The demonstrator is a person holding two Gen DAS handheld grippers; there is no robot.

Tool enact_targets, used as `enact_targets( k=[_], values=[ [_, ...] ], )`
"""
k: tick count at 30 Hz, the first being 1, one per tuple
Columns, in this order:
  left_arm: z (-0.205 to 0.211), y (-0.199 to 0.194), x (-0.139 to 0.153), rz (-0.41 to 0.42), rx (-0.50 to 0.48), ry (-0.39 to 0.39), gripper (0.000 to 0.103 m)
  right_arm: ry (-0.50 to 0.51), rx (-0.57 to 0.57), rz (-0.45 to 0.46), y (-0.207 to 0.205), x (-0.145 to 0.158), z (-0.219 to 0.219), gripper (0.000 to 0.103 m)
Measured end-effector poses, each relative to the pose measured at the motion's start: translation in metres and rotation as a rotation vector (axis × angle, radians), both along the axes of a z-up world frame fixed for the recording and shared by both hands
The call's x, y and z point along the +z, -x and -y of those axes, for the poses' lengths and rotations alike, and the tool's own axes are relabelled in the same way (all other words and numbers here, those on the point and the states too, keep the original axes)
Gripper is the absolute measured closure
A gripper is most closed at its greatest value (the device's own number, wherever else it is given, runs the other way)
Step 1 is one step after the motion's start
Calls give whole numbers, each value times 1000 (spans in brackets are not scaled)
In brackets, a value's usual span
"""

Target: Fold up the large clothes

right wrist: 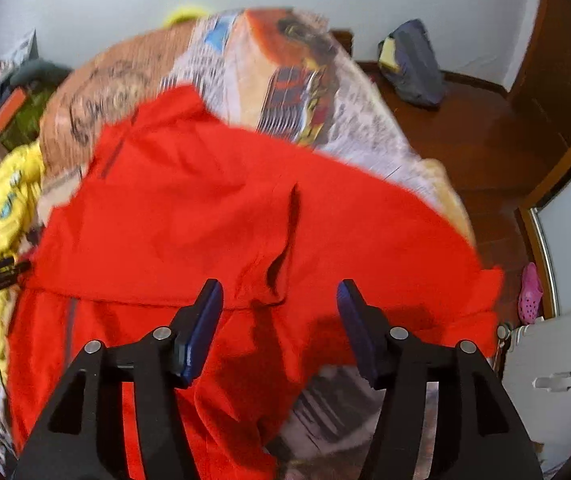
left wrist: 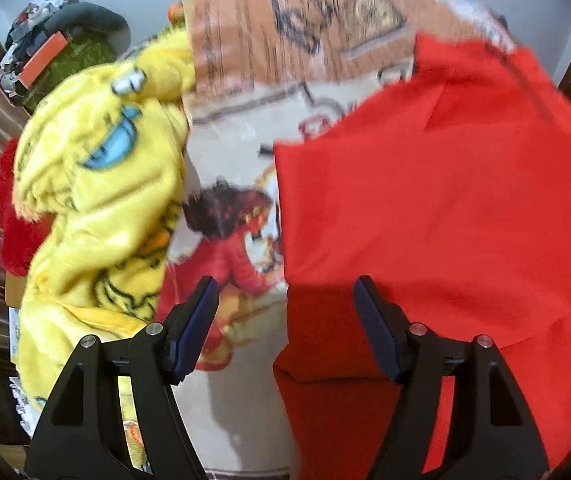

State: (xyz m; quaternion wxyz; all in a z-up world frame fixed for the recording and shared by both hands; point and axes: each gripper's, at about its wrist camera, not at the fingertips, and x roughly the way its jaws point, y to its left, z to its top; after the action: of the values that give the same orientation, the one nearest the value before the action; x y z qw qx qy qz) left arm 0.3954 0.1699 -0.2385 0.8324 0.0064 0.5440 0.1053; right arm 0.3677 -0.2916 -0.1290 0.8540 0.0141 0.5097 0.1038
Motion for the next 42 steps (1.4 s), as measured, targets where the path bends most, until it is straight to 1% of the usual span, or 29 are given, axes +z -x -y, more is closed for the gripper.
enact_targets(
  k=[3,4,5,7,10,13,15,16,17,22,24,25,29,31,33,34,35,36,38,42],
  values=[
    [4,-2,36,80,4,58,34,-22,-49,66,6,25,25,36],
    [6,-4,47,107,2,75,34,-30,-66,85,7,32,34,31],
    [11,-6,60,136,-4,89,34,-35,-83,103,9,37,43,29],
    [24,-11,81,181,-24,100,33,-36,-120,125,16,44,57,28],
    [49,-19,105,238,-67,122,33,-40,-184,118,17,43,79,27],
    [76,-30,115,261,-115,160,29,-89,-268,63,16,25,111,26],
    [100,-37,112,251,-157,181,29,-150,-341,-1,16,2,134,26],
    [110,-40,109,242,-173,182,29,-168,-362,-21,15,-5,138,26],
    [122,-44,102,227,-194,181,29,-196,-395,-59,13,-20,148,26],
    [170,-54,69,147,-269,203,29,-261,-477,-166,6,-67,169,26],
    [184,-56,57,116,-291,208,29,-294,-502,-201,1,-80,176,26],
    [189,-57,52,105,-299,207,29,-316,-528,-227,-4,-91,179,26],
    [207,-57,35,70,-332,175,29,-389,-582,-270,-13,-113,188,26],
    [210,-57,31,63,-340,163,29,-413,-595,-269,-15,-120,187,26],
    [209,-57,29,61,-339,158,29,-404,-606,-240,-13,-119,187,32],
    [208,-58,28,61,-336,156,29,-399,-608,-232,-12,-118,186,43],
    [206,-58,27,60,-330,156,29,-393,-604,-223,-11,-116,187,57],
    [204,-59,26,57,-321,160,29,-378,-595,-209,-9,-112,186,65],
    [200,-59,25,51,-306,171,29,-338,-571,-192,-10,-107,184,85],
    [192,-57,26,54,-283,182,29,-254,-524,-131,-12,-90,174,96]
  ],
)
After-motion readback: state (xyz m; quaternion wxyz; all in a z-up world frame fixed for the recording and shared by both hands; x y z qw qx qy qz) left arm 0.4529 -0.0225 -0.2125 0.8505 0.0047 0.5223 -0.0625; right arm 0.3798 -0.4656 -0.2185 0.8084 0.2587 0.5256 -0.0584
